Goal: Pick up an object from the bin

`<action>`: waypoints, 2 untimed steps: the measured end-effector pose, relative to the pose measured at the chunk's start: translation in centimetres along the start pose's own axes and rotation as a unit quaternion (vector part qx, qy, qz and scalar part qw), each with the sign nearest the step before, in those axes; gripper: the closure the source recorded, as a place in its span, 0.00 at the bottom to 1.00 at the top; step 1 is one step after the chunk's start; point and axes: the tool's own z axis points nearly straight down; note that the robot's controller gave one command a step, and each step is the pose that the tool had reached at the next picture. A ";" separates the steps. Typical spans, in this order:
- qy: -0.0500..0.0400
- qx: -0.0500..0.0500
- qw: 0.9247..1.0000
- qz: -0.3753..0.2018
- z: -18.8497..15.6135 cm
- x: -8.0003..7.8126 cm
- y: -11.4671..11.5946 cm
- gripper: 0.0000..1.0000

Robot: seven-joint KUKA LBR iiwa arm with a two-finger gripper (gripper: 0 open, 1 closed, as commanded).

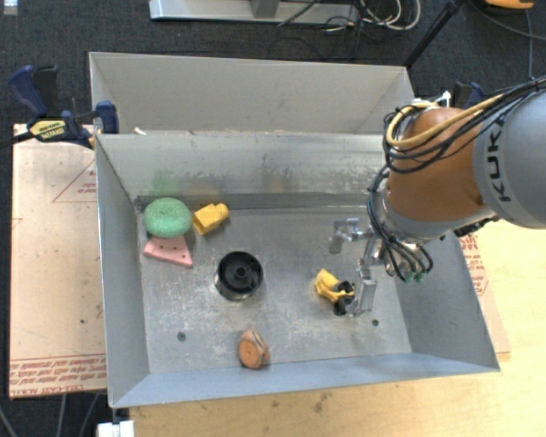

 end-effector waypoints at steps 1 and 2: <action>0.007 0.001 0.999 0.054 3.1 1.1 -1.7 0.00; 0.003 0.000 0.994 0.108 6.8 5.3 -2.1 1.00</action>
Offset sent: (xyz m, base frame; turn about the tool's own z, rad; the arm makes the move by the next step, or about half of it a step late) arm -0.0521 -0.0221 -0.0677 0.2152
